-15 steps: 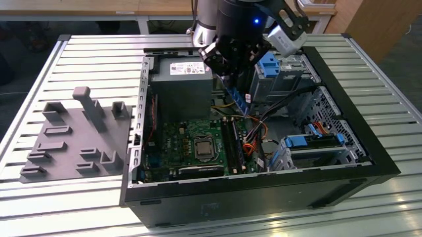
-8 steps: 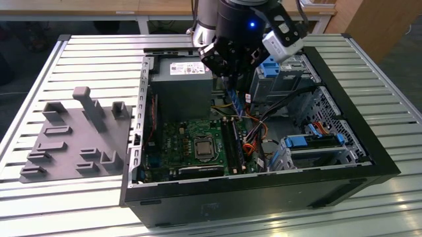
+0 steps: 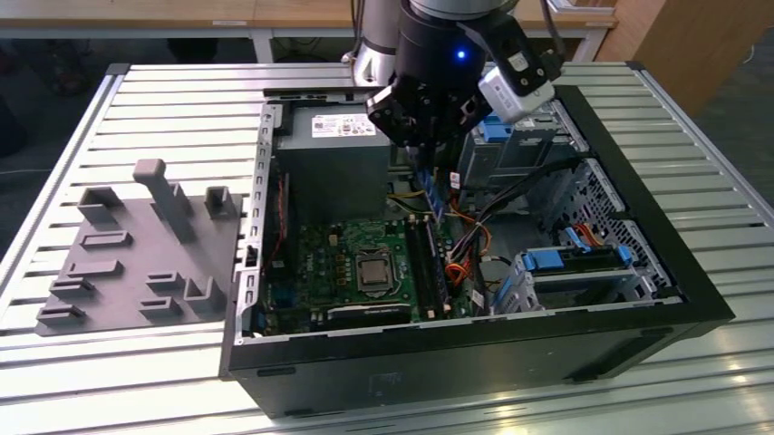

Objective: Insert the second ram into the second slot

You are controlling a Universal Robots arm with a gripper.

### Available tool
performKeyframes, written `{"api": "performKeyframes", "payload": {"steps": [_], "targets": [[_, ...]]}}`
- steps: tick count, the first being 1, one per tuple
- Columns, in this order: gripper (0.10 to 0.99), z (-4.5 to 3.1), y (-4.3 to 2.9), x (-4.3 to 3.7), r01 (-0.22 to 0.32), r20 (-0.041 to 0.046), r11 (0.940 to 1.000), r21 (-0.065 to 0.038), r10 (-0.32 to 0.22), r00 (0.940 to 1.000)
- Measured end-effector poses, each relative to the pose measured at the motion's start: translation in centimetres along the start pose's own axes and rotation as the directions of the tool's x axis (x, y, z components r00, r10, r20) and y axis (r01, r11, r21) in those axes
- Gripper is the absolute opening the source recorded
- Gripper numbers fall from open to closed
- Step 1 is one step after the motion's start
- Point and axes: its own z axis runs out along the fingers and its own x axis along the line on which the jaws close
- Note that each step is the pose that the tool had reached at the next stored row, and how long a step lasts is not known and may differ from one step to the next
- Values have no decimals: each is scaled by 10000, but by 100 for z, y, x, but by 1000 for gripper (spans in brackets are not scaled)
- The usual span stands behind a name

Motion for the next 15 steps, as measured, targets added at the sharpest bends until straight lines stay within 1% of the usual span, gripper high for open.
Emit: {"api": "performKeyframes", "payload": {"steps": [4,7,10,15], "targets": [[133,50,-14,2,-69,2,10000,1,69,10000],[133,74,-19,2,-376,13,9993,4,376,9993],[133,94,-20,2,-752,27,9972,6,752,9972],[133,121,-23,3,-794,29,9968,7,794,9968]]}}
